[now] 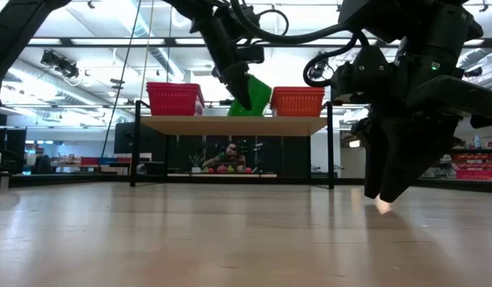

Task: Stack baskets on shelf by color
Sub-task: Adjust the stacked green baskets on the shelf, then return to Home Position

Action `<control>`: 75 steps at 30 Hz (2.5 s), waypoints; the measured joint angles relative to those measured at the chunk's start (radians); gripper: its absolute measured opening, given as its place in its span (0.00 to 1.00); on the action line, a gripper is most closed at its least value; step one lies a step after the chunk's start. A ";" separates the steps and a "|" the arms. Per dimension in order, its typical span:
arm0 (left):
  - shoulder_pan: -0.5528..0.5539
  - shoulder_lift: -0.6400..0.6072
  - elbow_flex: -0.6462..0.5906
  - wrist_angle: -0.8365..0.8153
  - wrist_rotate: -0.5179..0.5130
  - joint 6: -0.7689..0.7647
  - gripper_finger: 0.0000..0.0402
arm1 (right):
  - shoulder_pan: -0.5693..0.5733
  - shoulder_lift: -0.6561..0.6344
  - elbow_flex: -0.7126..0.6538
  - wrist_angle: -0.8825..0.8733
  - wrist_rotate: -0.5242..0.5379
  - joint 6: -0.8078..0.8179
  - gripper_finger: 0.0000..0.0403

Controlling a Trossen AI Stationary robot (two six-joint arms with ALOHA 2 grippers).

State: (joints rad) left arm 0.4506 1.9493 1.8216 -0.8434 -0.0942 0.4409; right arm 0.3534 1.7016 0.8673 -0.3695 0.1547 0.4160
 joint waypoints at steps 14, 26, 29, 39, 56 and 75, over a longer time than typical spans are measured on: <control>-0.018 -0.027 0.063 -0.219 -0.136 -0.024 0.03 | 0.000 0.000 0.000 0.000 0.000 -0.008 0.48; -0.071 -0.035 0.219 -0.460 -0.139 -0.062 0.07 | 0.000 0.000 0.000 0.001 0.000 -0.008 0.48; -0.074 -0.032 0.213 -0.473 -0.144 -0.062 0.05 | 0.000 0.000 0.000 0.002 0.000 -0.008 0.48; -0.075 -0.032 0.213 -0.440 -0.171 -0.072 0.18 | 0.000 0.000 0.000 0.002 0.000 -0.008 0.48; -0.097 -0.032 0.213 -0.451 -0.168 -0.136 0.27 | 0.000 0.000 0.000 0.002 -0.001 -0.008 0.48; -0.111 -0.039 0.211 -0.433 -0.168 -0.115 0.27 | 0.000 0.000 0.000 0.004 0.000 0.002 0.48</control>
State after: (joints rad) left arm 0.3399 1.9107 2.0327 -1.2766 -0.2619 0.3264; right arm 0.3531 1.7016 0.8673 -0.3654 0.1543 0.4181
